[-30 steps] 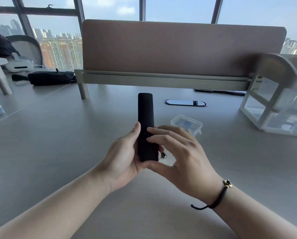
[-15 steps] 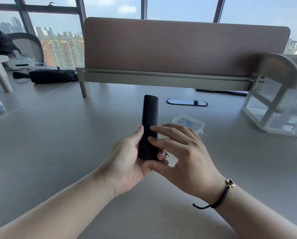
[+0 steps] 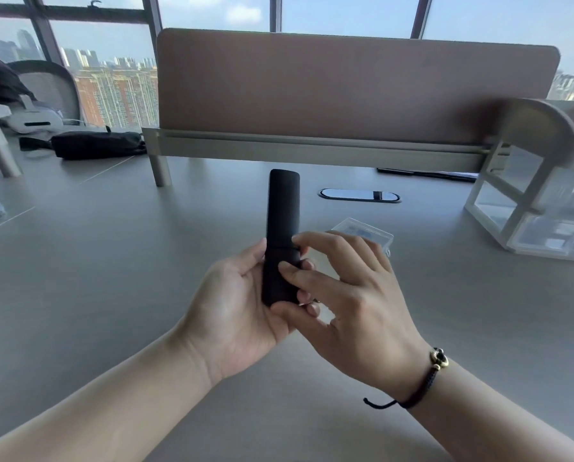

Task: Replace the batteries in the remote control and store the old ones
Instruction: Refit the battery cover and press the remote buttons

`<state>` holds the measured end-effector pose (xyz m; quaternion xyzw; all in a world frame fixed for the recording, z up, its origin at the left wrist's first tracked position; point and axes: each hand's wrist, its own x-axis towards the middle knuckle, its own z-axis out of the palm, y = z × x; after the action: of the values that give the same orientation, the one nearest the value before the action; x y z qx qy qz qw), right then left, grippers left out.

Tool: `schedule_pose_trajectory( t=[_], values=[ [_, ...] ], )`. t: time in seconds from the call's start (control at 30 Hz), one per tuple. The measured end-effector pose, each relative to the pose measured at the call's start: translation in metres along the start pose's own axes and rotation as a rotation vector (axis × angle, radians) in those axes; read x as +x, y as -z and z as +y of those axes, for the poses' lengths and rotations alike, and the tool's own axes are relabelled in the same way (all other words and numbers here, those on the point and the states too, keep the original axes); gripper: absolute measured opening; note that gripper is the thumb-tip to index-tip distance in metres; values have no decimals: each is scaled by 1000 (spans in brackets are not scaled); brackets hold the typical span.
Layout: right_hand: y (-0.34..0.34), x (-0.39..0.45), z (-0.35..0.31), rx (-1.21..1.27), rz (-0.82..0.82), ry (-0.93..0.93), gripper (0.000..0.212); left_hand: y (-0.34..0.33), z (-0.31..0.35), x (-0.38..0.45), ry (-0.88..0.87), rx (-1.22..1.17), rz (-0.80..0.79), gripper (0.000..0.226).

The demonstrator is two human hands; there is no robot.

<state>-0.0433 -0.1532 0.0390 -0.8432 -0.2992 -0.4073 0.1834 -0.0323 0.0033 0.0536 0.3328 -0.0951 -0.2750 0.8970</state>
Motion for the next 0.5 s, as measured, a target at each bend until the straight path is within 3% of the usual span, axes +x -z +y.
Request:
schedule_pose_trajectory(
  t=[0.5],
  values=[
    [-2,1,-3,-25,24,44,26,-1,0,-1,17,-57,-44,35]
  ],
)
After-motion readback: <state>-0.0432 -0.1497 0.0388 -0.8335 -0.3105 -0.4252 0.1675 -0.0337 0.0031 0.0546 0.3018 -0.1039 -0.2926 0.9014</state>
